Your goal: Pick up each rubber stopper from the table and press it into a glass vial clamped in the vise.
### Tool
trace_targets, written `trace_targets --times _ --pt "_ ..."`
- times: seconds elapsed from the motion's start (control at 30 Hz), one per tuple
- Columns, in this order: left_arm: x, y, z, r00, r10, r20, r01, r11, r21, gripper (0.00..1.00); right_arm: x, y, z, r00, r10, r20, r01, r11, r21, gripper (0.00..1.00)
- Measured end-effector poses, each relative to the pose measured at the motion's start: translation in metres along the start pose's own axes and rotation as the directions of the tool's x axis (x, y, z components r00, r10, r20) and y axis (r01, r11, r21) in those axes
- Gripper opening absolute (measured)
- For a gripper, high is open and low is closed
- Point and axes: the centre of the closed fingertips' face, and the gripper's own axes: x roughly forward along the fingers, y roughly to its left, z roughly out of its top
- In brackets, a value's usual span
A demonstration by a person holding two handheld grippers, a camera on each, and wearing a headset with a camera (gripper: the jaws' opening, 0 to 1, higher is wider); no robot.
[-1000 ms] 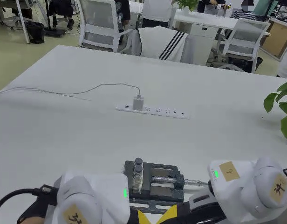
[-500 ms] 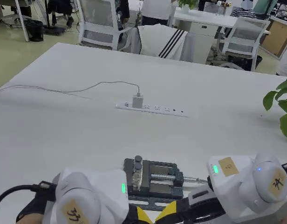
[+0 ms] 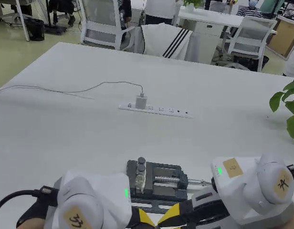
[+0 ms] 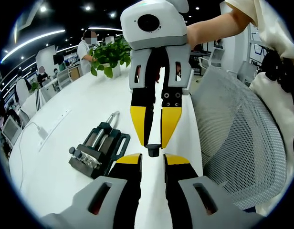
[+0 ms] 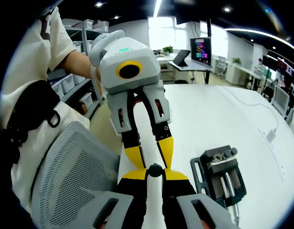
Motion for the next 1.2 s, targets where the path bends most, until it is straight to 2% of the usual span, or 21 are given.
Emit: trace_targets --times 0.23,0.47,0.57,0.6,0.63,0.73,0.87,0.97,1.0,1.07,1.13,1.17,1.2 --pt "-0.002 0.011 -0.002 0.9985 0.053 0.017 -0.052 0.998 -0.019 0.35 -0.002 -0.003 -0.002 1.0000 -0.004 -0.007 0.004 1.000 0.002 0.06" --pt "-0.005 0.022 -0.008 0.9945 0.101 0.028 -0.100 0.994 -0.051 0.52 -0.003 -0.003 -0.003 0.9999 -0.002 -0.012 0.002 1.000 0.003 0.06" --pt "-0.008 0.029 -0.013 0.9907 0.131 0.038 -0.127 0.988 -0.084 0.59 -0.003 -0.003 -0.004 0.9999 -0.002 -0.014 0.002 1.000 0.001 0.06" --pt "-0.010 0.033 -0.014 0.9874 0.152 0.045 -0.146 0.983 -0.112 0.64 -0.003 -0.003 -0.004 0.9999 -0.002 -0.014 0.002 1.000 0.002 0.06" --pt "-0.011 0.034 -0.014 0.9866 0.155 0.051 -0.148 0.982 -0.116 0.67 -0.003 -0.003 -0.004 0.9999 -0.003 -0.015 0.003 1.000 0.002 0.06" --pt "-0.017 0.040 -0.016 0.9804 0.184 0.071 -0.170 0.972 -0.159 0.73 -0.003 -0.003 -0.005 0.9998 -0.001 -0.019 0.001 1.000 0.001 0.06" --pt "-0.025 0.049 -0.023 0.9679 0.241 0.071 -0.220 0.949 -0.225 0.81 -0.003 -0.004 -0.008 0.9997 0.001 -0.026 -0.001 1.000 0.006 0.06" --pt "-0.030 0.053 -0.027 0.9600 0.268 0.083 -0.240 0.938 -0.250 0.88 -0.002 -0.004 -0.010 0.9995 0.001 -0.032 -0.001 1.000 0.003 0.06" --pt "-0.031 0.053 -0.030 0.9592 0.273 0.073 -0.245 0.932 -0.266 0.91 -0.002 -0.004 -0.010 0.9995 0.002 -0.033 -0.002 1.000 0.002 0.06" --pt "-0.032 0.053 -0.033 0.9588 0.276 0.068 -0.248 0.930 -0.270 0.94 -0.002 -0.004 -0.010 0.9994 0.003 -0.034 -0.003 1.000 0.003 0.06" --pt "-0.034 0.054 -0.036 0.9543 0.293 0.061 -0.265 0.922 -0.282 0.99 -0.001 -0.005 -0.011 0.9992 0.004 -0.039 -0.004 1.000 -0.001 0.06" --pt "-0.036 0.055 -0.038 0.9496 0.309 0.051 -0.282 0.914 -0.291 0.99 -0.001 -0.005 -0.011 0.9992 0.005 -0.041 -0.005 1.000 -0.001 0.05" --pt "-0.036 0.055 -0.039 0.9502 0.308 0.050 -0.280 0.914 -0.294 0.99 -0.001 -0.005 -0.012 0.9991 0.006 -0.042 -0.006 1.000 -0.002 0.05"
